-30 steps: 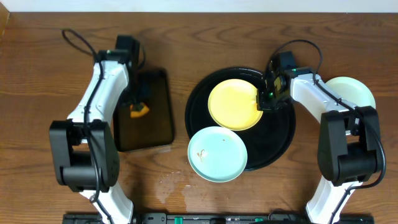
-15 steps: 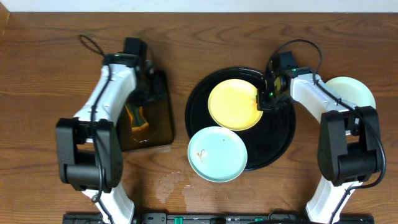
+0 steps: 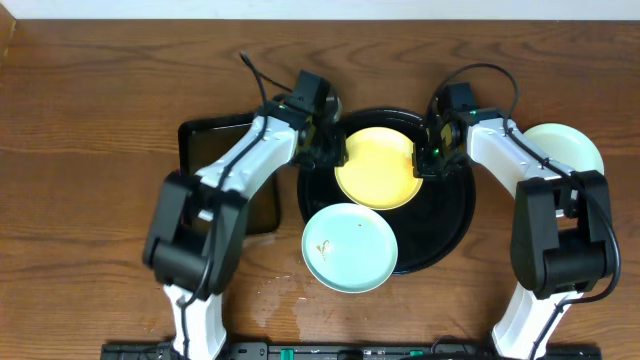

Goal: Clean dirty plates on tray and stack at the side
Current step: 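Scrub the yellow plate again with the sponge in the left gripper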

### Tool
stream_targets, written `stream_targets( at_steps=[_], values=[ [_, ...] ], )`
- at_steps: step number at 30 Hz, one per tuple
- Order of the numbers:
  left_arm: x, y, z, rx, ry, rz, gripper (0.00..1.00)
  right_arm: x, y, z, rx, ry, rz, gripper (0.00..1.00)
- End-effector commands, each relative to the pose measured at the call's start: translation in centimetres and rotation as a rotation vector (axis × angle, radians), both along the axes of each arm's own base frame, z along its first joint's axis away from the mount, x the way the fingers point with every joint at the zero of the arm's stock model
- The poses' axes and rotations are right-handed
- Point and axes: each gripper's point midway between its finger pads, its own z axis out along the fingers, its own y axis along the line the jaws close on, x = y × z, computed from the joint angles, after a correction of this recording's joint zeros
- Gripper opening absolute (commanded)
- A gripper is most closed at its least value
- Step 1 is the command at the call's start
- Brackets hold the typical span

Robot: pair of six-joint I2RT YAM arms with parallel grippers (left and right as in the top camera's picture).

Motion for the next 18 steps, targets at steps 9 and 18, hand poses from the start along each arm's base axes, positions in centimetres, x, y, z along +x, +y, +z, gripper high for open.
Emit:
stream_targets(
  at_steps=[9,18],
  values=[
    [-0.7,-1.4,-4.5,-0.11,0.14,-0.005,0.08,-1.7,-0.6,-1.8,-0.031,0.051,0.082,0.01],
    [-1.7,-2.5,-4.8,-0.183,0.162,-0.089,0.08,-2.2,4.6,1.9,0.462,0.025,0.211,0.01]
  ],
)
